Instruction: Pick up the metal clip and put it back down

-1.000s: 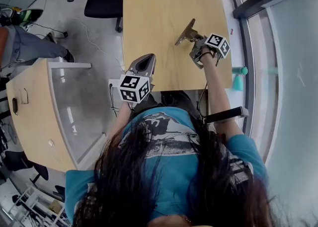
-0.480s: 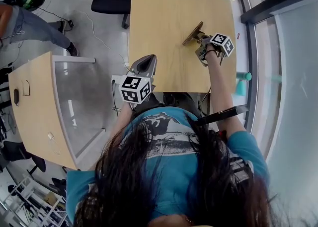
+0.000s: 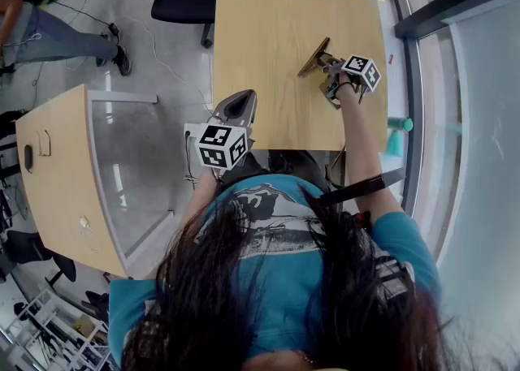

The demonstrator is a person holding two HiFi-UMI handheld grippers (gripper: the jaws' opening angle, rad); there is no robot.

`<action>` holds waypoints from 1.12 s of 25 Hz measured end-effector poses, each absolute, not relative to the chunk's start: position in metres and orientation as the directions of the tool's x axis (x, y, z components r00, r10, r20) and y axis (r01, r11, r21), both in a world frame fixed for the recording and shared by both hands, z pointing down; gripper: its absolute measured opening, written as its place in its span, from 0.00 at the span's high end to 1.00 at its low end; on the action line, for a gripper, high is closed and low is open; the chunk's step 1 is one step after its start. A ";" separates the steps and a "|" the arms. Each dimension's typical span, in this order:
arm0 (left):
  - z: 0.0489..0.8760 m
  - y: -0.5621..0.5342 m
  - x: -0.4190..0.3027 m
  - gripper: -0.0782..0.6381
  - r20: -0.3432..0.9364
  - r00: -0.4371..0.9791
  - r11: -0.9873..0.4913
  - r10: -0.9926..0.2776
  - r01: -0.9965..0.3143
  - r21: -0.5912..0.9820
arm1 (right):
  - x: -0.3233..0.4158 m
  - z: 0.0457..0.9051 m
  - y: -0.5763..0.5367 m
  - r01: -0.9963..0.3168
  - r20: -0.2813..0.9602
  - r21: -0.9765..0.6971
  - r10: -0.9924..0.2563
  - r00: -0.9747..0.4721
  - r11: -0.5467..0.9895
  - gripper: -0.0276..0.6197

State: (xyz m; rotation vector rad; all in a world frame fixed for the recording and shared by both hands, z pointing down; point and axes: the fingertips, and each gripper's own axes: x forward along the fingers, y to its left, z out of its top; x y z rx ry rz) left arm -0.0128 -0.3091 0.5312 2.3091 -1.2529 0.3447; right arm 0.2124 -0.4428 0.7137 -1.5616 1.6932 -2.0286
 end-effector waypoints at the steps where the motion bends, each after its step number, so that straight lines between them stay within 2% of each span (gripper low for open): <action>1: 0.531 -0.309 -0.012 0.89 0.436 0.548 -0.462 -0.713 -0.836 0.295 | 0.213 0.713 -0.443 -0.520 0.634 -0.762 -0.608 -0.478 -0.386 0.73; 3: 0.531 -0.308 -0.012 0.89 0.436 0.549 -0.464 -0.713 -0.836 0.295 | 0.216 0.713 -0.441 -0.547 0.650 -0.744 -0.605 -0.460 -0.384 0.69; 10: 0.529 -0.300 -0.014 0.89 0.426 0.560 -0.473 -0.711 -0.829 0.299 | 0.228 0.689 -0.421 -0.587 0.647 -0.729 -0.637 -0.419 -0.353 0.68; 20: 0.527 -0.288 -0.004 0.89 0.413 0.614 -0.532 -0.673 -0.789 0.307 | 0.201 0.602 -0.376 -0.605 0.496 -0.784 -0.726 -0.476 -0.139 0.69; 24: 0.526 -0.282 -0.003 0.89 0.404 0.633 -0.551 -0.661 -0.774 0.313 | 0.179 0.571 -0.352 -0.572 0.429 -0.816 -0.752 -0.500 -0.085 0.74; 28: 0.524 -0.275 -0.004 0.89 0.393 0.656 -0.575 -0.645 -0.755 0.316 | 0.158 0.545 -0.328 -0.537 0.371 -0.842 -0.778 -0.507 -0.052 0.87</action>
